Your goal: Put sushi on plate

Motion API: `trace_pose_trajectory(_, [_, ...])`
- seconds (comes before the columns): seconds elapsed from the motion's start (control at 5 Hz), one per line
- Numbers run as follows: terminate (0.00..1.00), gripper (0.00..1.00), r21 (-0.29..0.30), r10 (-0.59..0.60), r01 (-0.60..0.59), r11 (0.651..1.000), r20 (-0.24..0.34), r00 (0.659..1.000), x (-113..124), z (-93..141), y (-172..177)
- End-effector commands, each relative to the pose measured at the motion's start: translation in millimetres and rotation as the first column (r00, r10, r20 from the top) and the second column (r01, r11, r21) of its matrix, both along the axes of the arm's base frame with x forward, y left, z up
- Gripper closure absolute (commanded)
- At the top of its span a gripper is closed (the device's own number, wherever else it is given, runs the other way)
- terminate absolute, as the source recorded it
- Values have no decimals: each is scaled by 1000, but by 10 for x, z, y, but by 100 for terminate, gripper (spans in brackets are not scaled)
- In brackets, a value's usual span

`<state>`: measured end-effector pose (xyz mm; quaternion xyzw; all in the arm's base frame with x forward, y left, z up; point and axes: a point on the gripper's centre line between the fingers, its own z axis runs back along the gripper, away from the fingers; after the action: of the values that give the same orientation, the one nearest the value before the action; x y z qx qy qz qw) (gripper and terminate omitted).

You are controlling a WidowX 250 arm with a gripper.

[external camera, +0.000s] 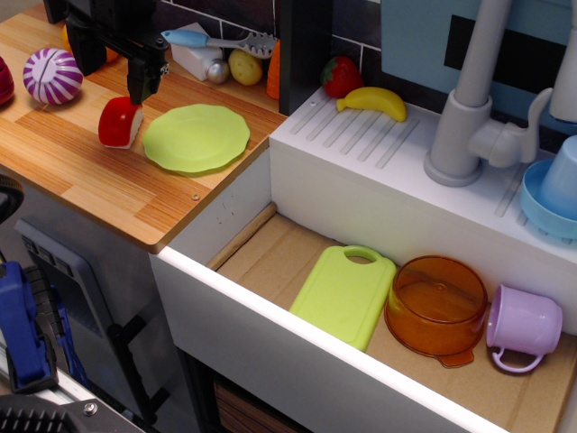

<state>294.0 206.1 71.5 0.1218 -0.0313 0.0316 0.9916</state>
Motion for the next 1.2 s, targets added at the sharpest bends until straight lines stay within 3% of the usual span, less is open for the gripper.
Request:
trace_pose_trajectory(0.0, [0, 0, 0, 0, 0, 1000, 0, 1000, 0, 0, 0])
trace_pose_trajectory(0.6, [0, 0, 11, 125, -126, 992, 73, 990, 145, -61, 129])
trace_pose_trajectory(1.0, [0, 0, -18, 141, -140, 990, 79, 987, 128, -190, 232])
